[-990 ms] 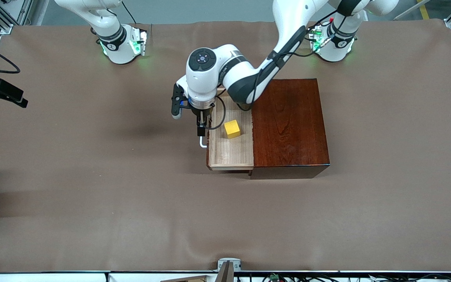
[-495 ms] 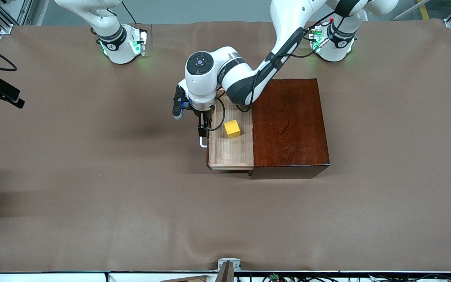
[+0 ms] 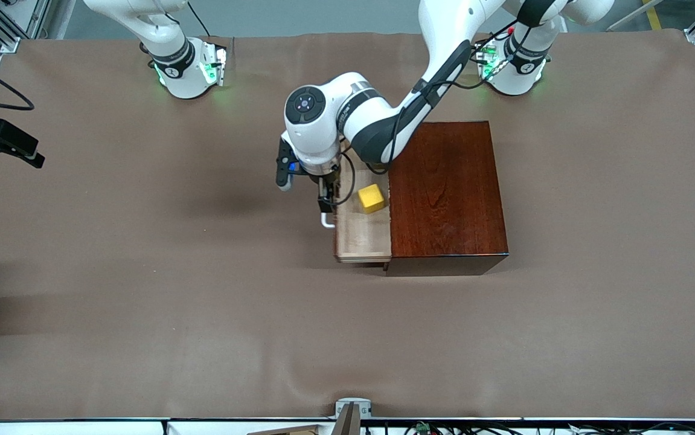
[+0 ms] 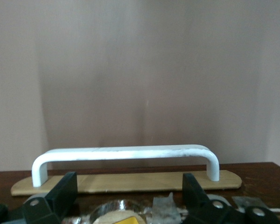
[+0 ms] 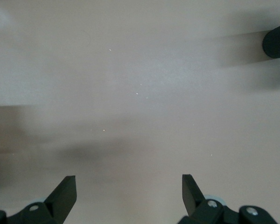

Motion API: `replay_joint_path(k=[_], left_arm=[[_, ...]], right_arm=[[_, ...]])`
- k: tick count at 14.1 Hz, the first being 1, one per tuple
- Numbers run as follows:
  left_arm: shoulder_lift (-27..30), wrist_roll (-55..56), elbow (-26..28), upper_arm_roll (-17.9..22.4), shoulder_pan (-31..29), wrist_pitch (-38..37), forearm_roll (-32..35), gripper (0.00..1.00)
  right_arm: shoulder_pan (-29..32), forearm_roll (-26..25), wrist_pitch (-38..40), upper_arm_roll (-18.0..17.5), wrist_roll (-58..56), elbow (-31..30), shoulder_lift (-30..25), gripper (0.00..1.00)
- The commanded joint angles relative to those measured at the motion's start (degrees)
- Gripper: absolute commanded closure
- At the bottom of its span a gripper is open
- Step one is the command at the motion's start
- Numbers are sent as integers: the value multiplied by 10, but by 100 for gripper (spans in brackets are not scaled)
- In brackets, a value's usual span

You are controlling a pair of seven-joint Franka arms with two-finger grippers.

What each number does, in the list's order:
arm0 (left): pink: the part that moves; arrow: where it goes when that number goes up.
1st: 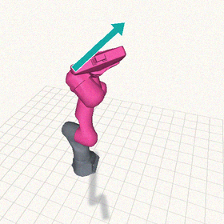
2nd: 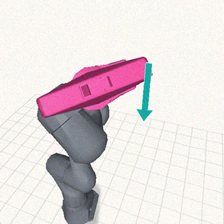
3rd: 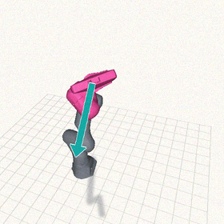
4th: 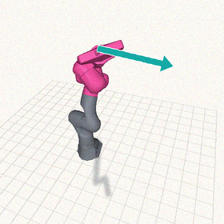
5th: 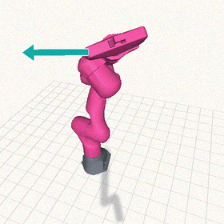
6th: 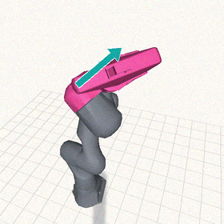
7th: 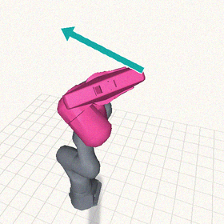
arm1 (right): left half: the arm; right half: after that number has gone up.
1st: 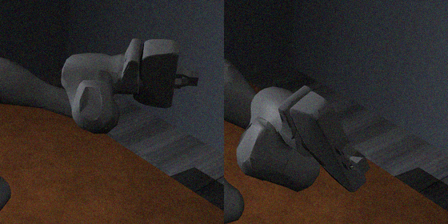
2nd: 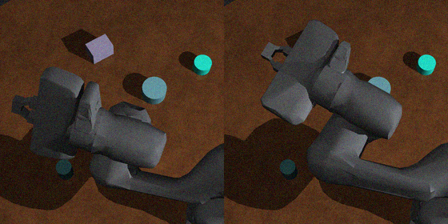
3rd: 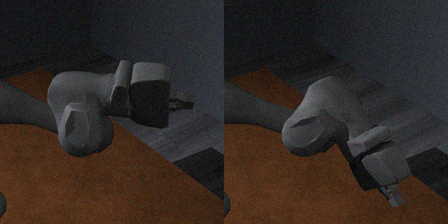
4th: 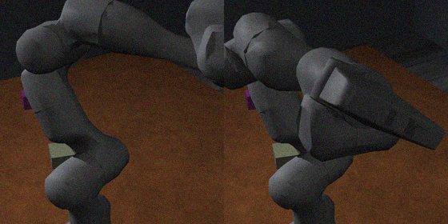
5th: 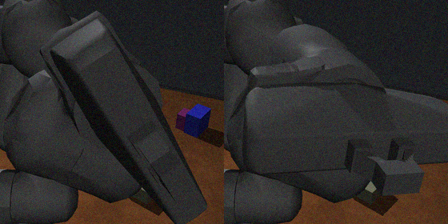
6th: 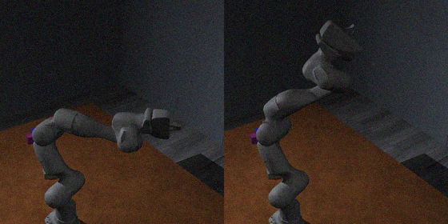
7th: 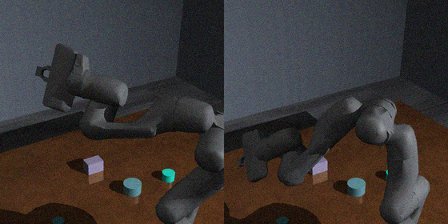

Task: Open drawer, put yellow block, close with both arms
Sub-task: 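Push the drawer closed with the left gripper against its front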

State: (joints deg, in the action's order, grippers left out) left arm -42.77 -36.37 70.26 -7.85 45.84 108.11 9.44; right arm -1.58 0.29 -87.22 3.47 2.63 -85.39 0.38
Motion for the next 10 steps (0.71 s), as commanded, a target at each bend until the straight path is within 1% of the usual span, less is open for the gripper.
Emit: replay_joint_path(k=[1,3,5,7,8,10], left_arm=[[11,-19,10,16,-4,-77,39,0],[12,-24,11,25,-4,-114,61,0],[16,-36,11,25,-5,-149,95,0],[16,-59,11,27,-7,-170,100,0],[20,-63,12,36,-12,-177,101,0],[23,-63,12,39,-15,-178,102,0]], right_arm=[[1,0,0,0,9,-3,-6,0],[3,0,4,2,9,-3,-6,0],[5,2,1,1,10,0,-7,0],[6,8,-1,2,10,0,-6,0],[4,9,1,1,11,0,-6,0],[1,9,2,-1,11,0,-6,0]])
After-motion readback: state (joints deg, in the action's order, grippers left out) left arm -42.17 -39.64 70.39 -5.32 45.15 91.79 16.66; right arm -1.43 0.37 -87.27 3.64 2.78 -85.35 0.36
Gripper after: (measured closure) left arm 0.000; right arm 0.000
